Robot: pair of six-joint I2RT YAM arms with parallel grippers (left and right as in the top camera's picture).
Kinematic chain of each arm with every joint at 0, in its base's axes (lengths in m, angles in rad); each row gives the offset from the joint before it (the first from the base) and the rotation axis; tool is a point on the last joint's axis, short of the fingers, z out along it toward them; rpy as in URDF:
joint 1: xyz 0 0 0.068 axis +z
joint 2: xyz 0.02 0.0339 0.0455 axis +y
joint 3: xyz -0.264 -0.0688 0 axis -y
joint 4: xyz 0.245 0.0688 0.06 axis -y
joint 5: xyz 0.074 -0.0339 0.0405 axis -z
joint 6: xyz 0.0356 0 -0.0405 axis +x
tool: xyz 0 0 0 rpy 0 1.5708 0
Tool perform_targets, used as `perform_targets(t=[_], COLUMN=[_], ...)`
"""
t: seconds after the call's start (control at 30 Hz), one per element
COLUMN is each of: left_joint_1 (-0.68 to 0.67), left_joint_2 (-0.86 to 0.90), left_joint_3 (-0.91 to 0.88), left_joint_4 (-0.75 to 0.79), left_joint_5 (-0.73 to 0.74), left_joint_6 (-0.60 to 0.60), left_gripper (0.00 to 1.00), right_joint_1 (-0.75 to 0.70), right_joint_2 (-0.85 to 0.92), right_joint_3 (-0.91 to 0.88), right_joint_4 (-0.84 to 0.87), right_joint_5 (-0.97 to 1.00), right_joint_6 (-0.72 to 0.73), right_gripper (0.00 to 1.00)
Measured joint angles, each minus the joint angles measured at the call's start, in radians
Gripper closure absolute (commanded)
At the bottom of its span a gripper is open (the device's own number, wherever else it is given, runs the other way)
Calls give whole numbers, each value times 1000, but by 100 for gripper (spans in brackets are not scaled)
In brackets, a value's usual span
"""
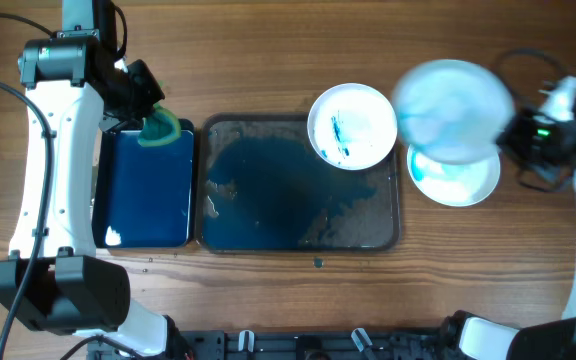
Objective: Clean dirty plates on tray and stack at the side
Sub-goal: 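Lift the second plate and stack it on the first plate at right, then move the right gripper to the last plate and drag it left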
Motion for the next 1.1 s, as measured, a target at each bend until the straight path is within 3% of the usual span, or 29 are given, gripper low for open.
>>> perform_targets(t=[0.13,0.43,0.6,0.7,0.77,0.9,1.0,1.1], left_joint_1=[0,0,0,0,0,0,0,0], left_joint_2=[0,0,0,0,0,0,0,0], left_joint_3=[0,0,0,0,0,0,0,0], left_joint_4=[0,0,0,0,0,0,0,0], left_joint_5=[0,0,0,0,0,0,0,0], left_joint_6=[0,0,0,0,0,0,0,0], left_gripper=[96,96,96,96,96,96,96,96], right_joint_1=[-130,-135,-130,-94,-56,-16,-16,-7], right_joint_2=[0,19,113,184,212,219,225,226], right_joint_3=[-128,-398,-441,-444,-444,-422,-319,-191], right_joint_4=[113,350,463,523,531,490,337,239], right_joint_5=[95,120,90,53,37,21,20,9], right_joint_6=[-12,16,16,11,6,4,0,-32], right_gripper=[96,96,94,80,73,71,70,63])
